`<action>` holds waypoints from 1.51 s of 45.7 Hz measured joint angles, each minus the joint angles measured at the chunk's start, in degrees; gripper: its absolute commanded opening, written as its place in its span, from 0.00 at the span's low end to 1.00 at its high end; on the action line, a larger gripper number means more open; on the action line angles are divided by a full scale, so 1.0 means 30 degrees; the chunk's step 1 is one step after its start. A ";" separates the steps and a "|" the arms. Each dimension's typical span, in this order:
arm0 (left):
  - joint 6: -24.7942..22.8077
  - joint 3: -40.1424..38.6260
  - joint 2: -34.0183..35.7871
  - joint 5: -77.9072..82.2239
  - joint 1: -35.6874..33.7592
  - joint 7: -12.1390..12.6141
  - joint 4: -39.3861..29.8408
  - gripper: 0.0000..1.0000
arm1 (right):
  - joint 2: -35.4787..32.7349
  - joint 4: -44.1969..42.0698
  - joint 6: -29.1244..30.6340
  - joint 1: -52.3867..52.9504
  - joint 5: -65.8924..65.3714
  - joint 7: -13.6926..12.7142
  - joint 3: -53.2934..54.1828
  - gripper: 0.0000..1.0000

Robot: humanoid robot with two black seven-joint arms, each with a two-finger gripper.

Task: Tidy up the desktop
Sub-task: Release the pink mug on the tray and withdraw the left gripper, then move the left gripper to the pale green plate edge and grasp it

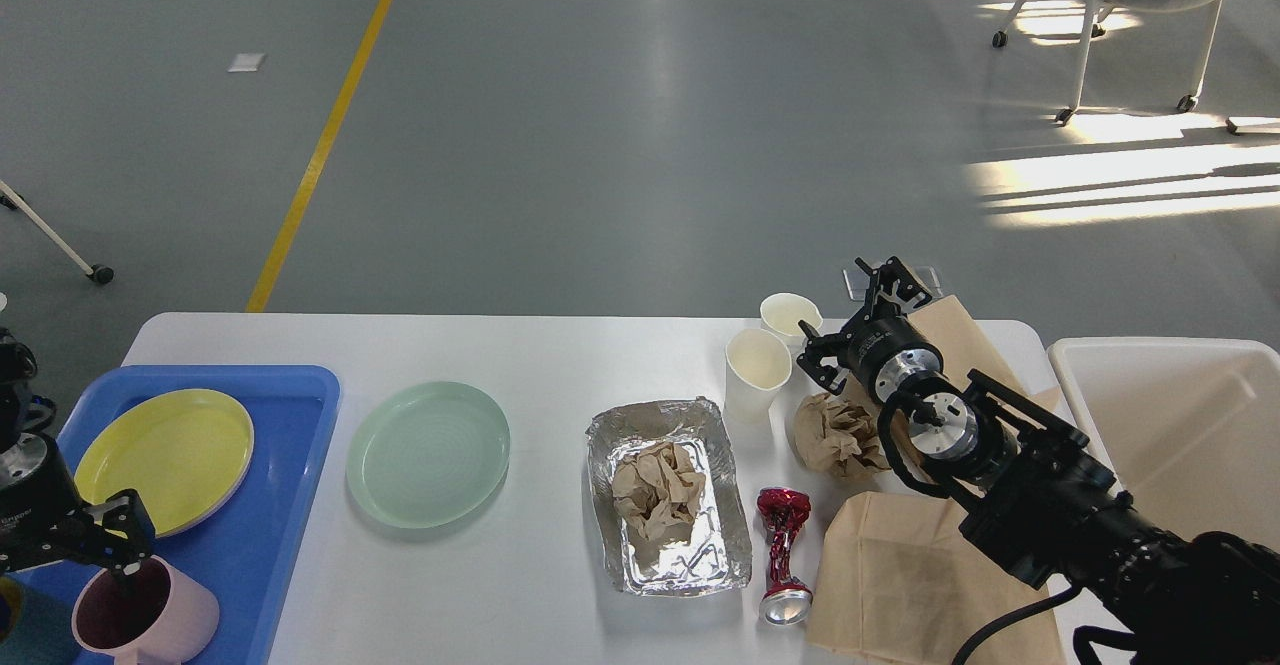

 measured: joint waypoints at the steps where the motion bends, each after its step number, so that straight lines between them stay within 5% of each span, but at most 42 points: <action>1: 0.0000 0.0286 -0.0004 0.0000 -0.0259 -0.0020 -0.0020 0.93 | 0.0000 0.0000 0.0000 0.0000 0.0000 0.0000 0.0000 1.00; 16: 0.0000 0.2516 -0.0946 -0.0349 -0.3626 -0.0286 -0.0058 0.95 | 0.0000 0.0000 -0.0008 0.0000 -0.0007 -0.0010 -0.0005 1.00; 32: 0.0000 0.2369 -0.5205 -0.0950 -0.5796 -0.2556 -0.0023 0.95 | 0.0000 -0.0001 -0.0009 0.0000 0.0003 -0.0011 -0.0004 1.00; 42: 0.0000 0.2270 -0.6653 -0.1287 -0.6699 -0.2772 -0.0029 0.95 | 0.0001 -0.0001 -0.0008 0.0000 0.0005 -0.0011 -0.0002 1.00; 55: 0.1714 0.1129 -0.7842 -0.1468 -0.4325 -0.2587 0.0350 0.95 | 0.0001 -0.0001 -0.0007 0.0000 -0.0005 -0.0011 -0.0003 1.00; 69: 0.2293 -0.1764 -0.7538 -0.1703 0.0084 -0.2467 0.3379 0.94 | 0.0001 -0.0001 0.0001 0.0000 -0.0004 -0.0011 -0.0003 1.00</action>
